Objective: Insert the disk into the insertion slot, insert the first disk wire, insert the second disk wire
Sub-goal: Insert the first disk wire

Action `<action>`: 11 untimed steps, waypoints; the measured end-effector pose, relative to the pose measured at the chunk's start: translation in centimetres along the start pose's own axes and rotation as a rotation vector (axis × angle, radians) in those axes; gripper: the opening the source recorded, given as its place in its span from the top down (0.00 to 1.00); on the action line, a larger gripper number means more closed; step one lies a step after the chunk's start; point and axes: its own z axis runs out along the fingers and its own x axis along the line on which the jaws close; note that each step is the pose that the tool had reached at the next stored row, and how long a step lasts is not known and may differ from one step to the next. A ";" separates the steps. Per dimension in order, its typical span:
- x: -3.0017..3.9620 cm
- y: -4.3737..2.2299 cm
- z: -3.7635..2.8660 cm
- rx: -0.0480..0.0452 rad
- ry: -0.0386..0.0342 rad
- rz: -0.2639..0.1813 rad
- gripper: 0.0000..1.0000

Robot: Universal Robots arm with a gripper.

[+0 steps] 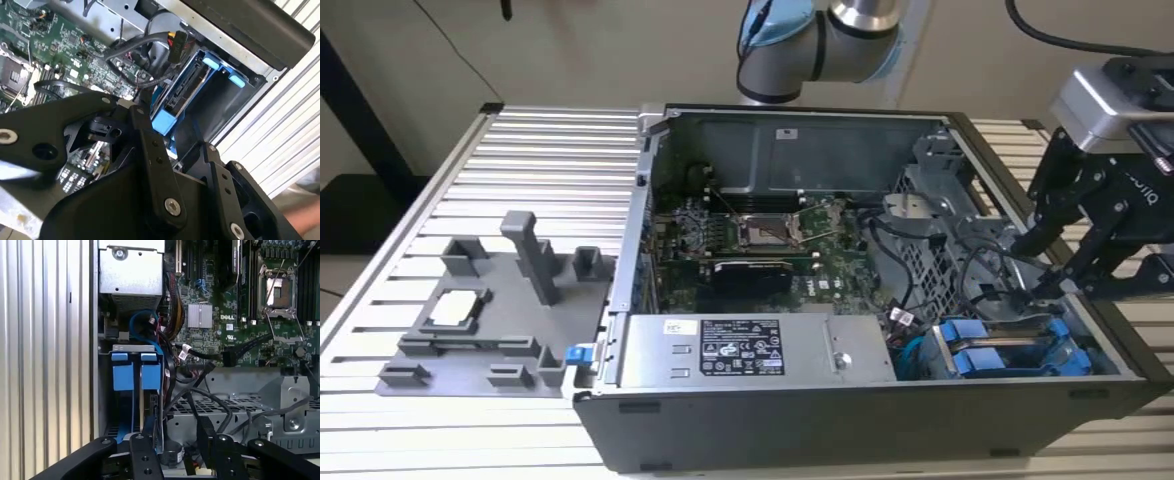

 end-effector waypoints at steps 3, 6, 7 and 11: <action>0.02 -0.05 0.22 0.0072 0.0003 -0.017 0.53; 0.05 -0.16 0.34 0.0146 0.0005 -0.030 0.53; 0.06 -0.32 0.39 0.0144 0.0006 -0.032 0.53; 0.07 -1.08 0.56 0.0133 0.0007 -0.041 0.53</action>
